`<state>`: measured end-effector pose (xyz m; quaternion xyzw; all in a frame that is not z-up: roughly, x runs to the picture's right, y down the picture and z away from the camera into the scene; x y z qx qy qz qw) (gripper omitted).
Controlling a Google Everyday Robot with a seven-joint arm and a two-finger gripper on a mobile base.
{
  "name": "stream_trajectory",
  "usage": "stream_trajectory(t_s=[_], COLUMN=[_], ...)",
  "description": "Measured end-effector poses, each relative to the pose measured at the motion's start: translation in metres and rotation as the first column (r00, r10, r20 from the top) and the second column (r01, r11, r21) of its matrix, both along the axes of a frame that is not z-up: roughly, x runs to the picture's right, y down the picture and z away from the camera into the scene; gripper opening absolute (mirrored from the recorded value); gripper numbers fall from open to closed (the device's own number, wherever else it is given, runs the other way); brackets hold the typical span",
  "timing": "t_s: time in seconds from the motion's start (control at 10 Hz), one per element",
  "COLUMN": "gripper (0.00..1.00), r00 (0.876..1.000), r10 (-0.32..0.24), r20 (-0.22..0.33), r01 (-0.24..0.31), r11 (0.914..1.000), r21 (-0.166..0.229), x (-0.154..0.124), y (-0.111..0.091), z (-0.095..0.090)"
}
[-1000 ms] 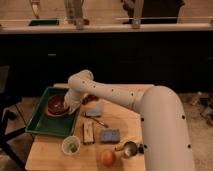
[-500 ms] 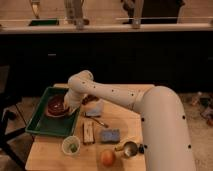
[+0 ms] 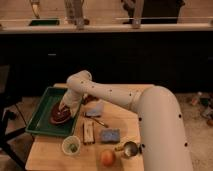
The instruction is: Stack bowls into tray
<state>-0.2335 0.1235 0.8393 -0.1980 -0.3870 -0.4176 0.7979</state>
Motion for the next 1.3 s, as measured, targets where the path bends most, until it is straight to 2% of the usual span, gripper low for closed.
stream_trajectory(t_s=[0.5, 1.0, 1.3], gripper=[0.8, 0.8, 0.8], r00=[1.0, 0.999, 0.999], r10=[-0.026, -0.05, -0.035], r20=[0.008, -0.01, -0.022], r01=[0.026, 0.05, 0.035], r11=[0.9994, 0.9987, 0.9992], r21=[-0.024, 0.007, 0.018], x=[-0.004, -0.006, 0.001], y=[0.002, -0.02, -0.025], z=[0.002, -0.01, -0.008])
